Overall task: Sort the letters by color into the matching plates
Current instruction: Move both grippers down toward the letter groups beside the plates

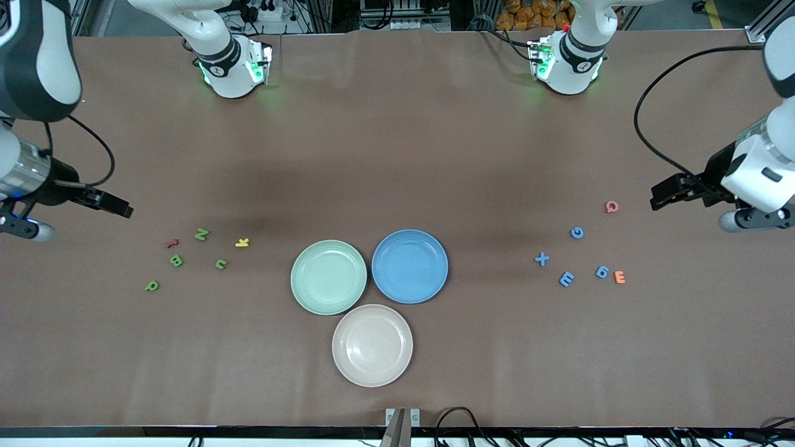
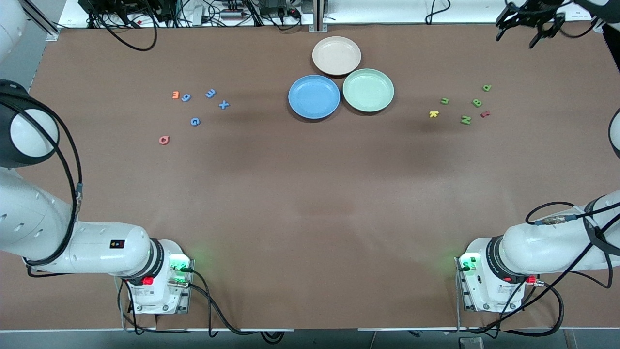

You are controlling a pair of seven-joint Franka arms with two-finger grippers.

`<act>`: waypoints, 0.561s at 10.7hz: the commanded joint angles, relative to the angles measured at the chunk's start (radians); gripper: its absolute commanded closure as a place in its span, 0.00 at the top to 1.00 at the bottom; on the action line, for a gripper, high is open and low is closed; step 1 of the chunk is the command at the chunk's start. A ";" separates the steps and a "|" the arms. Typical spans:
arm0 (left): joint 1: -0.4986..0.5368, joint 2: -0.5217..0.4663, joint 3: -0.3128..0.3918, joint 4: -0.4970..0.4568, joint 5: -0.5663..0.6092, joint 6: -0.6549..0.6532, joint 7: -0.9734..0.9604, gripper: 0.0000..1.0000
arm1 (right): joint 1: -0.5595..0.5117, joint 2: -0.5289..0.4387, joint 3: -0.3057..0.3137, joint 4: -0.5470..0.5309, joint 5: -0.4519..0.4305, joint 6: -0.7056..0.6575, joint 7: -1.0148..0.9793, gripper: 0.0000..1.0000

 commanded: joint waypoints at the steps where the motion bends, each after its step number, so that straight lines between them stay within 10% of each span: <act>1: 0.007 -0.025 -0.010 -0.161 0.000 0.116 0.004 1.00 | -0.008 0.005 0.003 -0.140 0.068 0.163 0.093 1.00; 6: -0.002 -0.039 -0.065 -0.460 -0.006 0.411 -0.040 1.00 | -0.011 0.132 0.002 -0.287 0.068 0.461 0.098 1.00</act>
